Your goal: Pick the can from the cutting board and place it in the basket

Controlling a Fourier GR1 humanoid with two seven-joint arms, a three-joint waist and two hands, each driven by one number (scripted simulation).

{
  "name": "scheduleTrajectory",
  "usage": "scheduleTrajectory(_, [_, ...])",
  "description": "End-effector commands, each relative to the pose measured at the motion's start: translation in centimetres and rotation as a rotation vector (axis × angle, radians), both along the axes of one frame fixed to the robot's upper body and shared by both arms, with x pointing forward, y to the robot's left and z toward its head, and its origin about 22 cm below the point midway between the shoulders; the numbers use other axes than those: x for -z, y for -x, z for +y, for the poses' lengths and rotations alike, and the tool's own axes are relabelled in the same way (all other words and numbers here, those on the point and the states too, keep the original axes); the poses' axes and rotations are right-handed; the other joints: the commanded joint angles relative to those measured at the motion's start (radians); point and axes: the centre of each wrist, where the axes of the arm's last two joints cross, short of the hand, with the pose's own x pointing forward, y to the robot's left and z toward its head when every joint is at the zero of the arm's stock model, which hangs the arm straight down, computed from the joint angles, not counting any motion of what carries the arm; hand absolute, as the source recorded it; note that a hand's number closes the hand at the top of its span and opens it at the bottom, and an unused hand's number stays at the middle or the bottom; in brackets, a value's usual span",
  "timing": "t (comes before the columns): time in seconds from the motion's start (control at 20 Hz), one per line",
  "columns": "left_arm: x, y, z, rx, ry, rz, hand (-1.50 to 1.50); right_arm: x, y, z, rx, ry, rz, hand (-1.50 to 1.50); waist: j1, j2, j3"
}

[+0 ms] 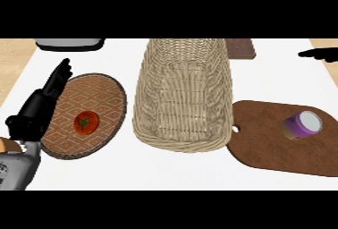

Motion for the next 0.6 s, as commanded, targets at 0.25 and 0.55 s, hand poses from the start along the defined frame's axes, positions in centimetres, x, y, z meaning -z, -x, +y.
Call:
scheduleTrajectory(0.25, [-0.4, 0.0, -0.4, 0.022, 0.01, 0.007, 0.0, 4.2, -1.5, -1.6, -0.006, 0.09, 0.109, -1.5, 0.007, 0.002, 0.001])
scheduleTrajectory(0.55, [-0.8, -1.0, 0.9, -0.018, 0.002, -0.007, 0.0, 9.6, -1.0, 0.2, -0.03, 0.128, 0.16, -1.5, -0.003, 0.001, 0.001])
